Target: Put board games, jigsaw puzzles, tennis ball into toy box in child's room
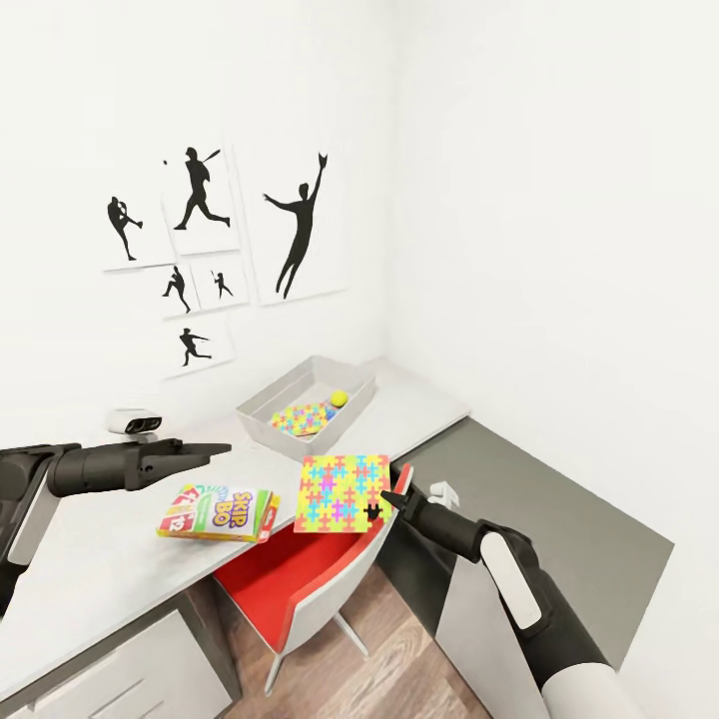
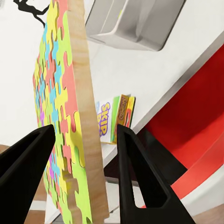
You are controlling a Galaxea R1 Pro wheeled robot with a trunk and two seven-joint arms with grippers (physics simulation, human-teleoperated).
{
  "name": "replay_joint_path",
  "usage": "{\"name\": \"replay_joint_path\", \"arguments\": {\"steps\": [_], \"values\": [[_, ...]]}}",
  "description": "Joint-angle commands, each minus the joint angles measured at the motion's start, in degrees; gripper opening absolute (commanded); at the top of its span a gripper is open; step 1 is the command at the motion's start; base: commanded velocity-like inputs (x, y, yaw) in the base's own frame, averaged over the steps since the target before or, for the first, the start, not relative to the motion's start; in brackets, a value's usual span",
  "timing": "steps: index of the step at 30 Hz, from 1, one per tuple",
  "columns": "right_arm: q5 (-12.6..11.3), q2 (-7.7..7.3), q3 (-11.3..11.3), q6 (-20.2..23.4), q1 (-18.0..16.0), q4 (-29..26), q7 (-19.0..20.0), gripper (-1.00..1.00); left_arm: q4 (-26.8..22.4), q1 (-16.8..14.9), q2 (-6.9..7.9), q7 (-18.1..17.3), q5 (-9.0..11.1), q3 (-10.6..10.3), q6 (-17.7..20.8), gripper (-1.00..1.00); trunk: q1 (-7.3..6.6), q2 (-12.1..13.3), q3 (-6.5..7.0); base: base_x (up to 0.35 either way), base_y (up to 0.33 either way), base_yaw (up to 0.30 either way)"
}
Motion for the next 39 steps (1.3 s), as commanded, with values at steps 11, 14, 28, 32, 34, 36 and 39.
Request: {"name": "replay_joint_path", "arguments": {"steps": [11,14,28,32,34,36,39], "values": [[-0.1,0.01,0.0,0.3,0.0,-0.9,0.1,-1.00,0.0,0.0,0.02,-0.2,0.0,0.0,0.6,1.00,0.04,-0.1,-0.11,0.096,0.000,0.049],[-0.1,-0.01,0.0,0.3,0.0,-0.9,0.1,-1.00,0.0,0.0,0.02,-0.2,0.0,0.0,0.6,1.00,0.04,-0.1,-0.06,0.152,0.000,0.218],[-0.1,-0.02,0.0,0.2,0.0,-0.9,0.1,-1.00,0.0,0.0,0.02,-0.2,0.0,0.0,0.6,1.00,0.04,-0.1,0.51,0.021,0.000,0.251],[-0.1,-0.02,0.0,0.2,0.0,-0.9,0.1,-1.00,0.0,0.0,0.02,-0.2,0.0,0.0,0.6,1.00,0.04,-0.1,0.78,0.000,-0.022,0.218],[-0.1,-0.02,0.0,0.2,0.0,-1.0,0.1,-1.00,0.0,0.0,0.02,-0.2,0.0,0.0,0.6,1.00,0.04,-0.1,0.92,0.037,-0.079,0.213],[-0.1,-0.02,0.0,0.2,0.0,-1.0,0.1,-1.00,0.0,0.0,0.02,-0.2,0.0,0.0,0.6,1.00,0.04,-0.1,1.05,0.062,-0.047,0.213],[-0.1,-0.02,0.0,0.3,0.0,-0.9,0.1,-1.00,0.0,0.0,0.02,-0.2,0.0,0.0,0.6,1.00,0.04,-0.1,1.26,0.131,-0.015,0.212]]}}
